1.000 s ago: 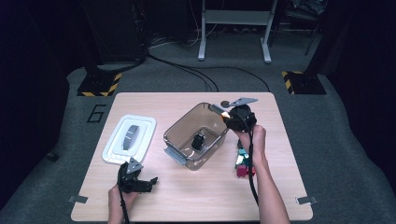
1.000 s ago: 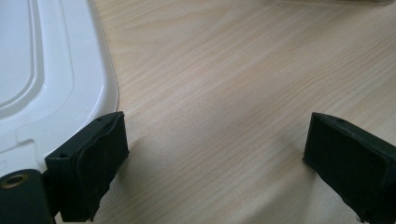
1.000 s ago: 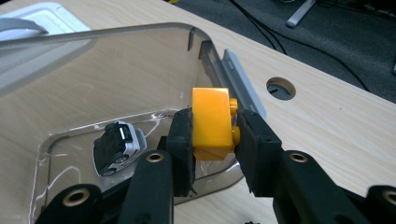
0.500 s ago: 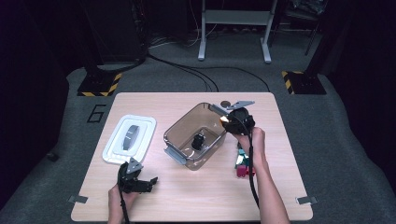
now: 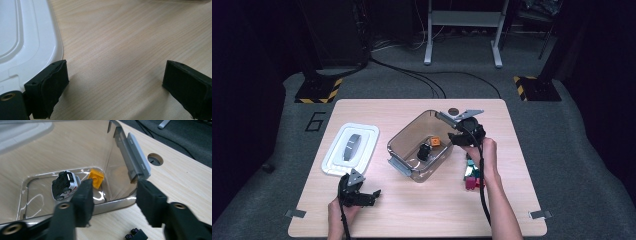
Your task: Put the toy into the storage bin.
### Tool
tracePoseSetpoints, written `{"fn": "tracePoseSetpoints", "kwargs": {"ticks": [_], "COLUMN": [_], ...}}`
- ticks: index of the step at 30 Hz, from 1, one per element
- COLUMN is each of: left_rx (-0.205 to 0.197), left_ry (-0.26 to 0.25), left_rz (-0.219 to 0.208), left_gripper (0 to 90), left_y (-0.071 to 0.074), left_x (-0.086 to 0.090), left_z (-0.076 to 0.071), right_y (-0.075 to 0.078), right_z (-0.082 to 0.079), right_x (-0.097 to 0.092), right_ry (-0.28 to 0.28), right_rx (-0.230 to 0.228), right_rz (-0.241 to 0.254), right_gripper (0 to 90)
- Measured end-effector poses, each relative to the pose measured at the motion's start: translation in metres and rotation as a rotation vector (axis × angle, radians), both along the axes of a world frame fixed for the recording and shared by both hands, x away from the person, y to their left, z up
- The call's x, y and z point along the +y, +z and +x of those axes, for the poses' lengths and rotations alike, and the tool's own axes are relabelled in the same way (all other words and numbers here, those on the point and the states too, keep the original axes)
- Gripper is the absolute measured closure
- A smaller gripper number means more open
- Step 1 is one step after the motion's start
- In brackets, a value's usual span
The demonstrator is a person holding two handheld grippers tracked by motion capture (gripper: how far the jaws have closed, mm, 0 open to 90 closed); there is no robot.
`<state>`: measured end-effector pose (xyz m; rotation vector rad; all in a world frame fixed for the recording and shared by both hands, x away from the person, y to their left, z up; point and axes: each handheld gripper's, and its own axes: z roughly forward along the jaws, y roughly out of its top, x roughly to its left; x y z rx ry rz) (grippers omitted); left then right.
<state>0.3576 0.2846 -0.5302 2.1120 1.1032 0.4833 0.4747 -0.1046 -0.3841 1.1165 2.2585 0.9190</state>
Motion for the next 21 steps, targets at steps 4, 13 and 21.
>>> {"fn": "tracePoseSetpoints", "kwargs": {"ticks": [4, 13, 21], "left_rx": [-0.001, -0.007, 0.003], "left_ry": [0.001, 0.003, -0.002], "left_rz": [0.000, -0.004, 0.001], "left_gripper": [6.2, 6.3, 6.4], "left_y": [0.000, -0.001, 0.000], "left_x": [0.000, 0.000, 0.000], "left_z": [0.000, 0.000, 0.000], "right_y": [0.005, -0.001, -0.035], "right_z": [-0.010, -0.029, -0.039], "right_x": [-0.010, -0.046, -0.086], "right_ry": [-0.020, -0.090, -0.169], "right_rx": [-0.020, -0.027, 0.027], "right_rz": [0.046, 0.068, 0.087], "right_gripper": [33.9, 19.7, 14.3]}}
